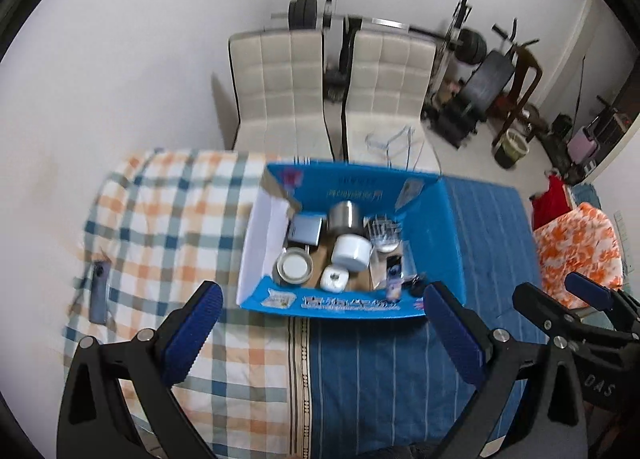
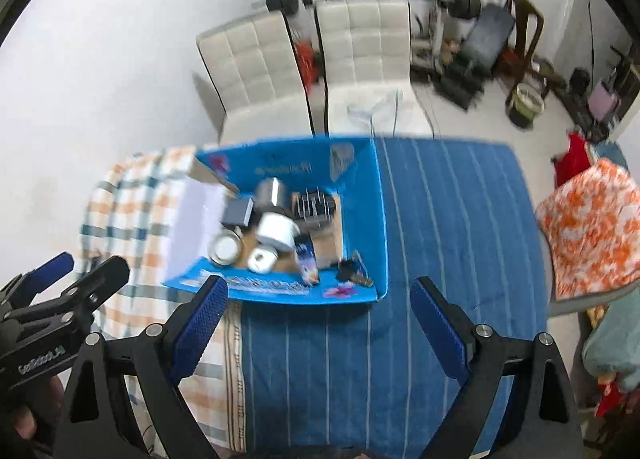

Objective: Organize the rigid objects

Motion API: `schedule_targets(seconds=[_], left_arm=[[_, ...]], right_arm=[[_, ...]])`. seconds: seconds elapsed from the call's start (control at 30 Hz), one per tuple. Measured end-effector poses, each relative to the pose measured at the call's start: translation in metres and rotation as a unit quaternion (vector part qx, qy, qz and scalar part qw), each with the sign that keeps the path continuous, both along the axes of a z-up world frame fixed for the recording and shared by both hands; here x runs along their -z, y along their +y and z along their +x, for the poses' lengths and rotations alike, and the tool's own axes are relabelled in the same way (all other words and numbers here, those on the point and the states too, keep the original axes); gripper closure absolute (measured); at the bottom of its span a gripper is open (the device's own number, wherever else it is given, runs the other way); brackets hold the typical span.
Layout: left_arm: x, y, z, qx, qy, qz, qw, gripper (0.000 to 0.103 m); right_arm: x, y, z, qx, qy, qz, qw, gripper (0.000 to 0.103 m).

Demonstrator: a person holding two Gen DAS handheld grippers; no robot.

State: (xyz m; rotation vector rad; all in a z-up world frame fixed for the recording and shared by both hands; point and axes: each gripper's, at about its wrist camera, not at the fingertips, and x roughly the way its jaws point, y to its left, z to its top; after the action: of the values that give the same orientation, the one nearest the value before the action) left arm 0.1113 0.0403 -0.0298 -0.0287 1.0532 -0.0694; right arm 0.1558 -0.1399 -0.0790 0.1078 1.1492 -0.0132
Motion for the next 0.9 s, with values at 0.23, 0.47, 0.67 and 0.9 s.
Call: schedule_targets(seconds=[0.23,0.47,0.67,0.9], left_arm=[[-0.053,0.003,-0.023,-0.005,-0.04,0.005,0.9992,0.0],[-0.071,0.005,-0.044,-0.016,-0.063,0.026,0.9975,0.0],[-0.066,0.007,-0.049,-0.02,-0.055,0.029,0.9979,0.0],[-0.064,0.009,-0.051,-0.021,-0.056,0.028,0.9978,0.0]], right_arm=[[-0.071,0.01,-0.033,-0.024,-0.037,0.003,0.999,0.008],[-0.104,0.008,-0.056,-0.031,-0.057,-0.005,0.998,0.008],[-0.115,0.006,-0.065,-0.029,-0.067,-0.022,0.997,0.008],[-0.115,0.005,-0.063,-0.026,-0.069,-0.033,0.997,0.008]])
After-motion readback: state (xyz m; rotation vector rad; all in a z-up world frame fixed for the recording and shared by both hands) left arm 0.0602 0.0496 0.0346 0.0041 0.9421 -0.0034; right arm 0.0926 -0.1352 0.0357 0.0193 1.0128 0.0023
